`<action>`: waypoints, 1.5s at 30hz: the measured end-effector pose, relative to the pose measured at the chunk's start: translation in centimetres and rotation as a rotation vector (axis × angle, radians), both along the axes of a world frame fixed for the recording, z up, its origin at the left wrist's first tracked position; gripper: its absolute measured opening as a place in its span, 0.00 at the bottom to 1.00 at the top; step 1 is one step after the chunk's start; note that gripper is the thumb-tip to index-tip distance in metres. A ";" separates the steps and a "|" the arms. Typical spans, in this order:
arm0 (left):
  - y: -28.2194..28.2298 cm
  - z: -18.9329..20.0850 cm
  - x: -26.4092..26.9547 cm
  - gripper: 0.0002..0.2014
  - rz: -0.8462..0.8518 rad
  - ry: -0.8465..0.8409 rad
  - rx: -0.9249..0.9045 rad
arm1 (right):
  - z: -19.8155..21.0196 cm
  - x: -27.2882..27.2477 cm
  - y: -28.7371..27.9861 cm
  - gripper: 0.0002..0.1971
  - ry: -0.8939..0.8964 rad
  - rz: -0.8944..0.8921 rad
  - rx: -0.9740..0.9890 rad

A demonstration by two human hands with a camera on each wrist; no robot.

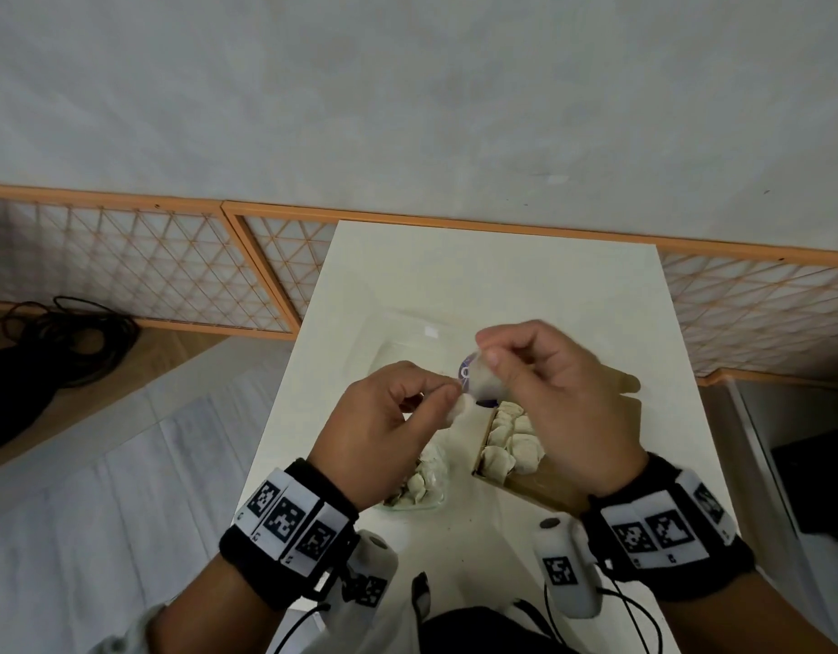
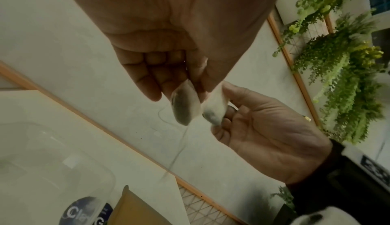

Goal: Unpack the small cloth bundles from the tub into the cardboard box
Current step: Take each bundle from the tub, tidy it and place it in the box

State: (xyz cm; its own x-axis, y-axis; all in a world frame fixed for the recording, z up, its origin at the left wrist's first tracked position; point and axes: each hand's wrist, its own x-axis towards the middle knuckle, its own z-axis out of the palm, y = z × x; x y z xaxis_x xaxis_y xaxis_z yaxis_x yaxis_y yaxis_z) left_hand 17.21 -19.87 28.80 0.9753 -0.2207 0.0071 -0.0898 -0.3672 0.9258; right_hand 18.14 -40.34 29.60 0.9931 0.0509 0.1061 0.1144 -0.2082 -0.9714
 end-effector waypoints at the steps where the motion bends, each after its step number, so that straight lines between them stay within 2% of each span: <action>1: 0.1 0.0 -0.1 0.08 0.017 0.029 -0.034 | 0.4 0.2 -0.4 0.05 0.007 -0.037 0.025; 5: 0.6 0.0 -0.2 0.11 0.039 0.124 -0.153 | 2.2 1.6 -2.5 0.03 -0.047 -0.196 0.090; 8: 0.6 0.3 -0.2 0.17 0.048 0.155 -0.260 | 3.4 2.1 -3.6 0.03 -0.032 -0.226 0.149; 10: 0.5 0.5 -0.3 0.19 0.049 0.172 -0.288 | 3.4 2.0 -3.8 0.04 0.006 -0.203 0.141; 14: 0.3 1.1 -0.5 0.17 0.033 0.196 -0.272 | 1.6 1.2 -2.6 0.08 0.037 -0.131 -0.017; 17: 0.2 1.3 -0.6 0.15 0.018 0.196 -0.252 | 0.6 0.2 -0.9 0.14 0.061 -0.046 -0.044; 25: 0.1 1.6 -0.7 0.12 -0.003 0.121 -0.197 | 1.0 -0.9 0.6 0.17 0.038 0.159 -0.099; 32: 0.1 1.9 -0.8 0.02 0.004 0.072 -0.178 | 1.0 -1.0 1.0 0.21 0.114 0.191 0.001; 37: 0.0 1.1 -0.8 0.08 0.104 0.063 -0.120 | 1.2 -1.1 1.5 0.24 0.124 0.176 0.040; 39: 0.0 0.7 -0.6 0.10 0.130 0.091 -0.176 | 1.2 -1.2 1.8 0.26 0.127 0.185 0.021; 42: 0.1 0.2 -0.3 0.07 0.103 0.134 -0.330 | 1.2 -1.2 2.0 0.29 0.160 0.207 0.018; 45: 0.6 -0.1 -0.3 0.06 0.102 0.115 -0.345 | 1.1 -1.0 2.3 0.33 0.169 0.220 -0.044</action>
